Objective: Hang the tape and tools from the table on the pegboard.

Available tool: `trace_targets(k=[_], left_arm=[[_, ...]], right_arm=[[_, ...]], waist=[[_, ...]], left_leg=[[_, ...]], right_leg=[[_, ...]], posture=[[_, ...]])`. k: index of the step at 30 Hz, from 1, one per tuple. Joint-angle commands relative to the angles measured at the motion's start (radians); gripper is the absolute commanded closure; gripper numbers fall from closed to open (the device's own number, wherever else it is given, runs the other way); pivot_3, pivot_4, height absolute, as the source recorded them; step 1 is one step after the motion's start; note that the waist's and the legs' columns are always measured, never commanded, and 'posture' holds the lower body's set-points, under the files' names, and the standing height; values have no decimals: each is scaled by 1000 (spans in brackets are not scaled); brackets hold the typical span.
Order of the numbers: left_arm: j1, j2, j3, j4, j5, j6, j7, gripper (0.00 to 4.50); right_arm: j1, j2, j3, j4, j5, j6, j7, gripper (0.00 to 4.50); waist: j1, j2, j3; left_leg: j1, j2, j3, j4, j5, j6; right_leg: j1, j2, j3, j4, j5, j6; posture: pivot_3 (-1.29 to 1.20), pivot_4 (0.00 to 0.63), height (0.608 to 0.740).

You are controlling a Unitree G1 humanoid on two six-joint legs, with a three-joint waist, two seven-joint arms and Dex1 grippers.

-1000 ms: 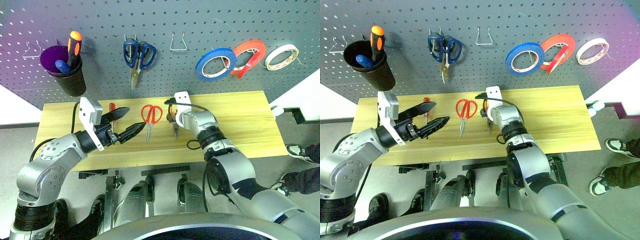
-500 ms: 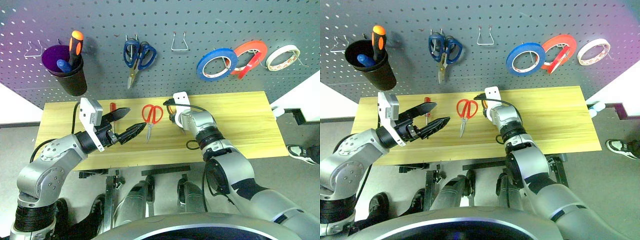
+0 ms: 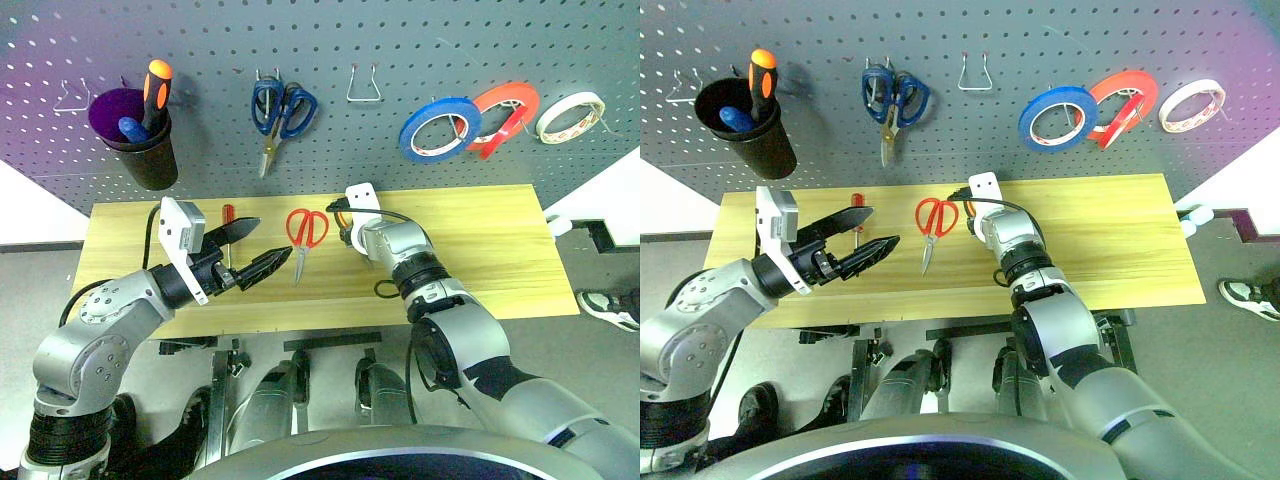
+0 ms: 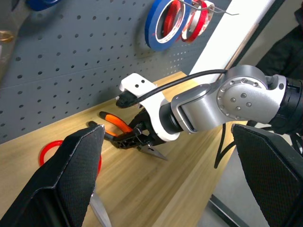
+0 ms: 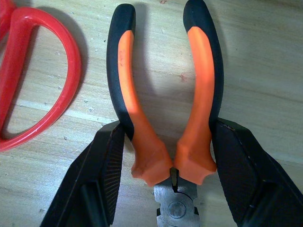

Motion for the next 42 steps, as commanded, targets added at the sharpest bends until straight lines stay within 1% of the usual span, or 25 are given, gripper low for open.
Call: trace_targets(k=[1,9,13,15,17,21,25,27,30,32,35,38,42], left_arm=[[13,8,9,-32,-9,-12,-9,0],[62,40,51,-18,-1,-28,-28,0],[65,40,52,-15,0,-36,-24,0],[59,40,49,-6,4,-40,-24,0],[55,44,48,0,9,-43,-29,0],[47,53,50,17,11,-53,-39,0],[38,59,49,33,18,-60,-50,0],[34,58,50,39,22,-63,-56,0],[25,58,53,47,27,-64,-62,0],[18,60,55,52,27,-65,-64,0],[10,61,52,61,32,-69,-68,0],[2,68,57,68,31,-70,-75,0],[-1,78,63,81,36,-77,-84,0]], right_arm=[[25,-9,-21,-48,10,4,-4,2025],[102,-48,-41,-254,37,104,46,2025],[142,-48,-67,-391,92,154,99,2025],[153,-55,-59,-432,82,173,92,2025],[187,-57,-76,-520,110,209,112,2025],[260,-34,-165,-683,224,294,149,2025],[320,-59,-126,-794,245,329,192,2025],[348,-56,-139,-840,268,354,197,2025],[372,-51,-165,-903,312,355,219,2025],[389,-69,-154,-941,318,337,238,2025],[410,-91,-154,-972,338,308,268,2025],[422,-95,-188,-998,388,308,292,2025],[452,-114,-184,-1042,430,274,345,2025]], waist=[[1,0,0],[3,0,0],[3,0,0],[-1,0,0],[0,0,0],[4,0,0],[2,0,0],[1,-1,-1],[-1,-1,-1],[-2,-1,-1],[-2,-2,-2],[-1,-2,-2],[-2,-2,-2]], left_leg=[[0,0,0,0,0,0],[-1,0,0,-3,1,-1],[-7,0,0,-4,2,-3],[-10,0,0,-3,2,-3],[-10,0,0,-4,3,-3],[-11,0,0,-3,3,-3],[-11,0,0,-2,3,-4],[-11,0,0,-3,3,-4],[-11,0,0,-3,3,-4],[-11,0,0,-3,3,-4],[-11,0,0,-2,3,-4],[-11,0,0,-2,3,-4],[-11,0,0,0,3,-4]], right_leg=[[0,0,0,0,0,0],[-2,0,0,-2,0,0],[-4,0,0,-1,0,0],[-7,0,-1,-1,0,0],[-7,0,-2,-1,0,0],[-7,0,-3,-1,0,0],[-6,0,-4,-1,0,0],[-6,0,-4,-1,0,0],[-6,0,-4,0,0,0],[-6,0,-4,0,0,0],[-6,0,-4,0,0,0],[-6,0,-4,0,0,0],[-6,0,-4,1,0,0]], posture=[[34,365,723],[26,352,723],[22,344,723],[15,337,723],[6,332,723],[-11,325,723],[-28,313,723],[-31,308,723],[-41,297,723],[-48,290,723],[-55,282,723],[-63,274,723],[-61,267,723]])
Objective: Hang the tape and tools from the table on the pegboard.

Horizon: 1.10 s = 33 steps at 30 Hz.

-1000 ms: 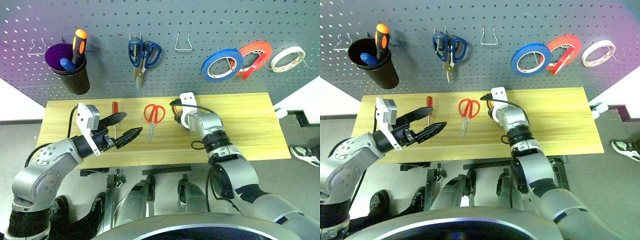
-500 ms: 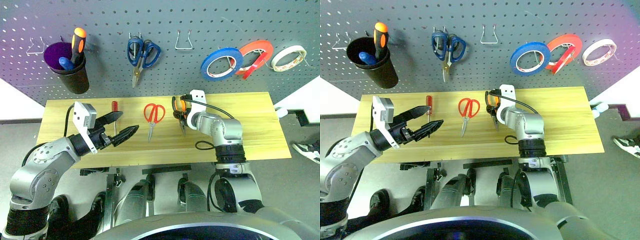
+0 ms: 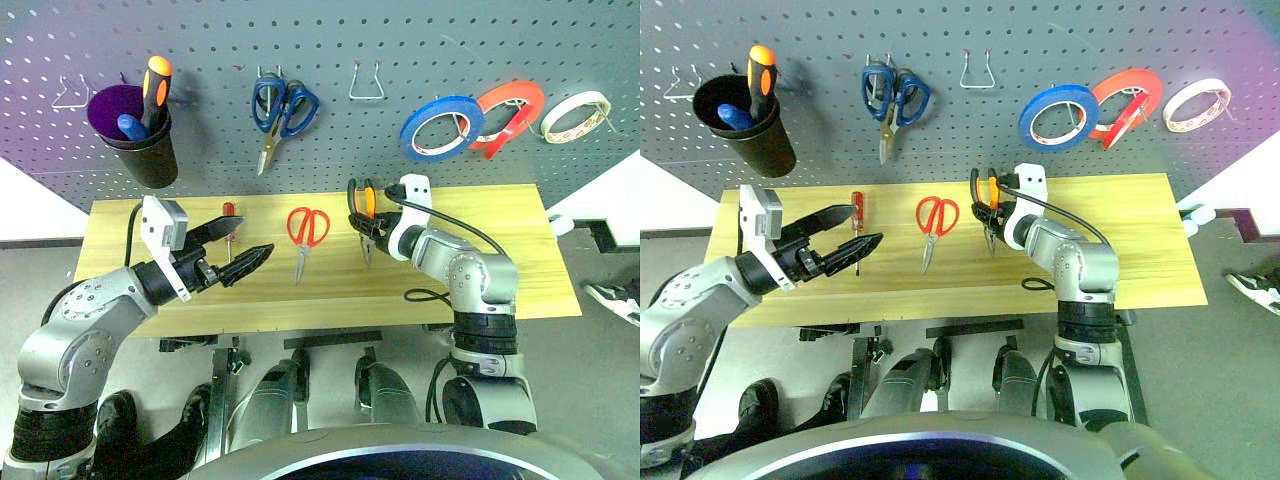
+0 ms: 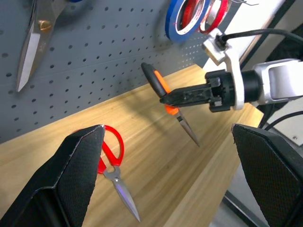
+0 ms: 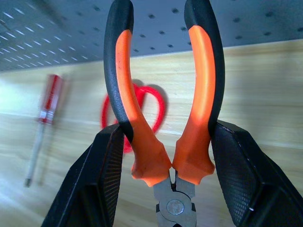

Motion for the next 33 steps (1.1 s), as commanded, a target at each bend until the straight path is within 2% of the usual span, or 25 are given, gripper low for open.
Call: trace_targets(k=[1,18,22,27,33], left_arm=[[-2,15,31,-2,4,-19,-14,0],[-38,3,6,33,29,-38,-34,0],[-51,2,2,43,38,-42,-42,0],[-58,-10,-6,49,46,-45,-44,0],[-69,-15,-11,63,60,-57,-54,0]], right_arm=[[30,-16,-24,-112,77,-38,60,2025],[163,-126,29,-272,214,-297,342,2025],[141,-132,26,-304,266,-315,373,2025],[80,-133,19,-268,260,-343,336,2025],[-89,-133,-10,-178,255,-396,288,2025]], waist=[[0,0,0],[-1,-3,-4],[-1,-4,-8],[-1,-5,-12],[-1,-6,-15]], left_leg=[[0,0,0,0,0,0],[0,0,0,5,0,1],[1,0,0,5,0,0],[2,0,0,6,0,0],[2,0,0,8,1,2]], right_leg=[[0,0,0,0,0,0],[2,0,0,2,1,0],[2,0,0,4,1,-1],[3,0,0,4,1,-1],[3,0,0,5,2,-1]], posture=[[-66,265,723],[-83,247,723],[-84,239,723],[-88,233,723],[-84,222,723]])
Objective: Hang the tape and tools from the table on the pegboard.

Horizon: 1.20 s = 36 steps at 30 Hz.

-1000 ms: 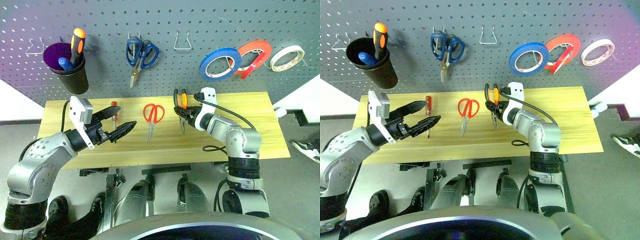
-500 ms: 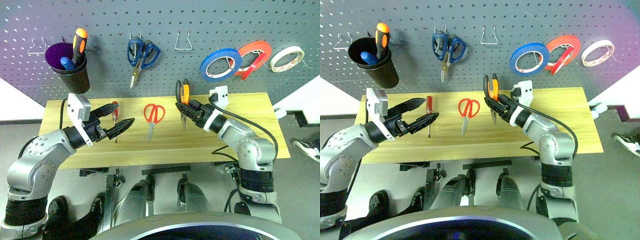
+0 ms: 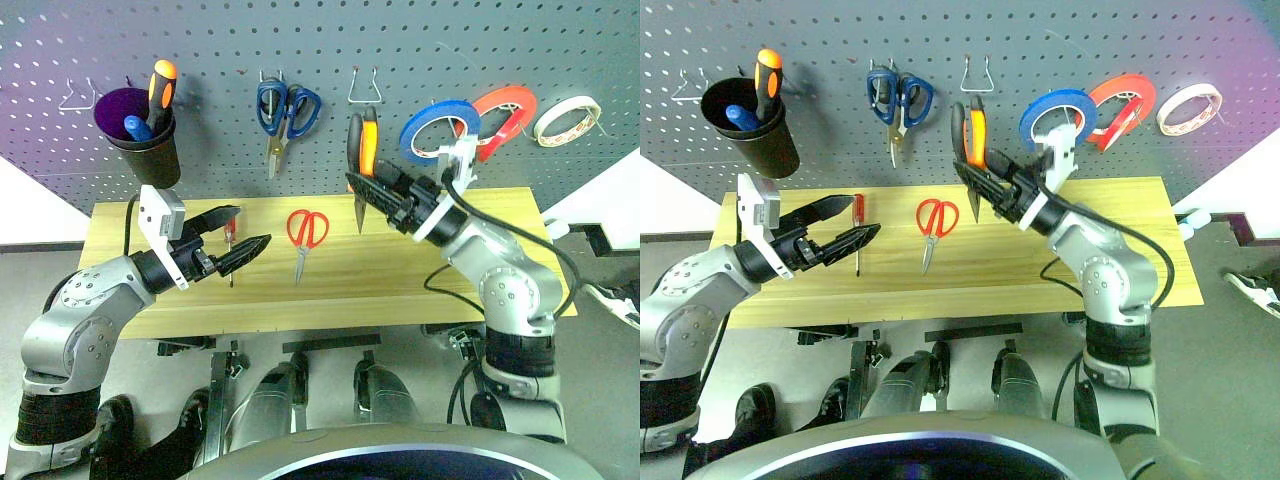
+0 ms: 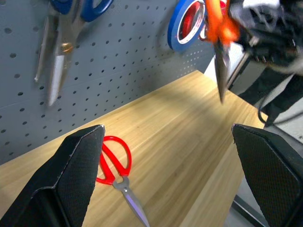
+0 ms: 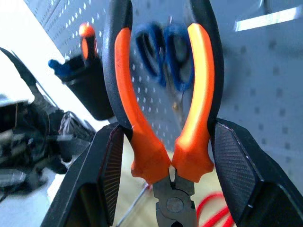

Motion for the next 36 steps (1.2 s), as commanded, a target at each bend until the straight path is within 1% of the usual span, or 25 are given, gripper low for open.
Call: trace_targets(k=[1,9,11,14,19,21,22,24,29,33,36], left_arm=[[-10,-1,8,-8,9,-32,-11,0],[-13,-8,5,-4,16,-39,-11,0],[-14,-9,5,-5,16,-39,-11,0],[-13,-10,5,-9,16,-37,-7,0],[-12,-13,2,-14,17,-35,-6,0],[-11,-14,2,-17,16,-33,-4,0],[-9,-13,3,-19,16,-32,-4,0],[-5,-13,6,-23,14,-30,0,0],[1,-14,6,-27,14,-31,2,0],[-4,-15,3,-23,14,-33,4,0],[-8,-16,1,-21,14,-33,4,0]], right_arm=[[-107,3,-46,29,26,-62,-33,2025],[-213,7,-50,88,49,-97,-44,2025],[-246,19,-60,121,34,-126,-77,2025],[-292,39,-57,182,-51,-230,-156,2025],[-324,76,-12,244,-155,-353,-225,2025],[-333,112,-32,250,-114,-354,-239,2025],[-336,112,-23,253,-132,-365,-247,2025],[-348,129,-36,257,-110,-361,-260,2025],[-361,160,-32,245,-143,-389,-335,2025],[-385,147,-11,239,-197,-437,-367,2025],[-388,157,-18,240,-233,-467,-430,2025]], waist=[[0,0,-1],[0,-3,-13],[0,-3,-15],[-1,-3,-16],[-1,-3,-17],[-2,-3,-17],[-2,-3,-17],[-2,-3,-17],[-1,-2,-18],[0,-2,-18],[-1,-2,-18]], left_leg=[[0,0,0,0,0,0],[0,0,0,1,0,1],[0,0,0,2,0,1],[1,0,0,4,0,1],[0,0,0,6,0,1],[0,0,0,7,0,1],[0,0,0,7,0,1],[0,0,0,9,0,1],[0,0,0,12,0,1],[0,0,0,12,0,0],[-1,0,0,12,0,1]], right_leg=[[0,0,0,0,0,0],[1,0,0,0,0,0],[1,0,0,1,0,0],[1,0,0,3,0,0],[1,0,0,5,0,0],[1,0,0,7,0,0],[1,1,0,8,0,0],[0,1,0,10,0,0],[0,1,0,12,0,0],[-1,1,0,12,0,0],[-1,2,0,13,0,0]], posture=[[-84,221,723],[-74,217,723],[-75,219,723],[-73,219,723],[-65,227,723],[-60,230,723],[-59,230,723],[-58,231,723],[-55,231,723],[-56,233,723],[-57,235,723]])
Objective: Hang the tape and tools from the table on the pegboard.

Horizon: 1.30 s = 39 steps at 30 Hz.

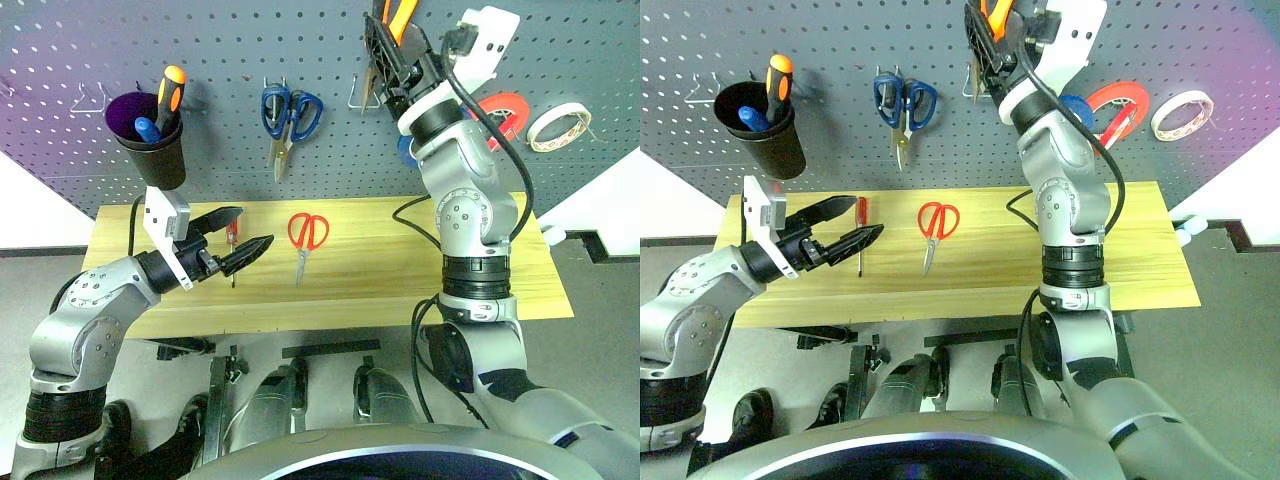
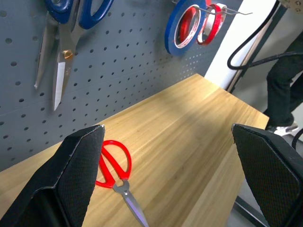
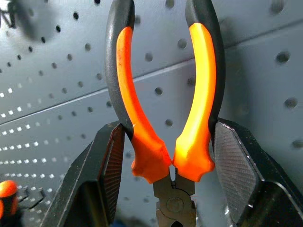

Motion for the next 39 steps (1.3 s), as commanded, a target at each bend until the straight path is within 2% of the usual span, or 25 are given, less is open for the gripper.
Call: trace_targets(k=[1,8,21,39], left_arm=[[-10,-2,9,-30,-6,-15,-1,0],[-12,-6,2,-32,-6,-12,0,0],[1,-11,4,-48,-8,-7,11,0],[21,-2,19,-85,-28,14,34,0]], right_arm=[[-42,6,-4,-55,-44,-74,-62,2025],[-43,49,21,-63,-77,-106,-119,2025],[-61,104,63,-31,-107,-157,-119,2025],[-51,121,105,142,-239,-411,-114,2025]], waist=[[0,0,0],[-2,0,0],[0,0,0],[0,0,0]], left_leg=[[0,0,0,0,0,0],[0,0,0,0,0,0],[0,0,0,0,0,0],[0,0,0,0,-1,-1]], right_leg=[[0,0,0,0,0,0],[0,1,0,0,0,0],[-1,1,1,0,0,0],[-1,2,1,1,0,0]], posture=[[-57,236,723],[-57,239,723],[-34,243,723],[3,237,723]])
